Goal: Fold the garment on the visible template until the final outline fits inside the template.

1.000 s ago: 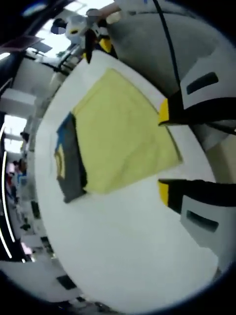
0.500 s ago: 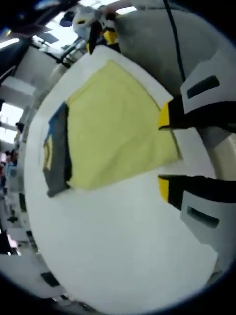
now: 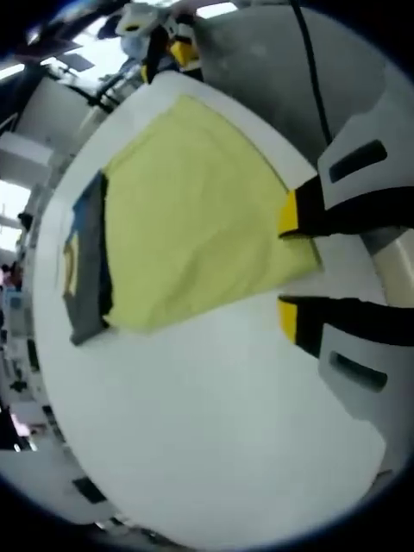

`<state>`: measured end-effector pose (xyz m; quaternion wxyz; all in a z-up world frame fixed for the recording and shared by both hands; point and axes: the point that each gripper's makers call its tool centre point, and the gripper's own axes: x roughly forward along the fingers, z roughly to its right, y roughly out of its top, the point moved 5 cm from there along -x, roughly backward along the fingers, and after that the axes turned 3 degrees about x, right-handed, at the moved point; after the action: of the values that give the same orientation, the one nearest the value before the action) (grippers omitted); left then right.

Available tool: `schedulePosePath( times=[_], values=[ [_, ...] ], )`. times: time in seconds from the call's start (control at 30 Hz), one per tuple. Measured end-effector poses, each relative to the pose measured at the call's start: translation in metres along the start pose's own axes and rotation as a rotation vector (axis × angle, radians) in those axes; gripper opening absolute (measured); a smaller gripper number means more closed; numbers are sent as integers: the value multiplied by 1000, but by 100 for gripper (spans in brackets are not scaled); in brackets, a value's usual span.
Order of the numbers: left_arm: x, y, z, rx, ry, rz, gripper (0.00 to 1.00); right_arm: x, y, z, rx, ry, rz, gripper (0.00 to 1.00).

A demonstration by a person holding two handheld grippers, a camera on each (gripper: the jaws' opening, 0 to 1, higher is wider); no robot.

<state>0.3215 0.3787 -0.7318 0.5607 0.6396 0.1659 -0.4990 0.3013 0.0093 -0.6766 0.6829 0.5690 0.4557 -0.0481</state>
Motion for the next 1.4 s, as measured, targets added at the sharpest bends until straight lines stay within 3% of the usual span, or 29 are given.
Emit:
schedulePosePath(
  times=[0.37, 0.53, 0.6, 0.7, 0.83, 1.07, 1.17, 1.27, 1.4],
  values=[
    [0, -1, -1, 44, 24, -7, 9, 6, -5, 2, -20, -10, -44, 64],
    [1, -2, 1, 77, 37, -19, 9, 8, -7, 6, -40, -28, -70, 64],
    [2, -2, 1, 82, 43, -25, 9, 9, -8, 13, -34, -68, -84, 67],
    [3, -2, 1, 96, 50, -33, 9, 10, -13, 21, -31, -102, -112, 61],
    [4, -2, 3, 116, 55, -45, 7, 11, -12, 28, 15, -115, -81, 46],
    [5, -2, 3, 123, 58, -58, 6, 25, -20, 25, 49, -54, -103, 30],
    [6, -2, 3, 118, 57, -59, 5, 31, -31, 25, 46, -44, -170, 29],
    [6, -2, 4, 115, 49, -64, 4, 35, -37, 24, 83, -23, -186, 32],
    [7, -2, 5, 114, 46, -72, 4, 37, -39, 30, 121, -56, -195, 30]
  ],
)
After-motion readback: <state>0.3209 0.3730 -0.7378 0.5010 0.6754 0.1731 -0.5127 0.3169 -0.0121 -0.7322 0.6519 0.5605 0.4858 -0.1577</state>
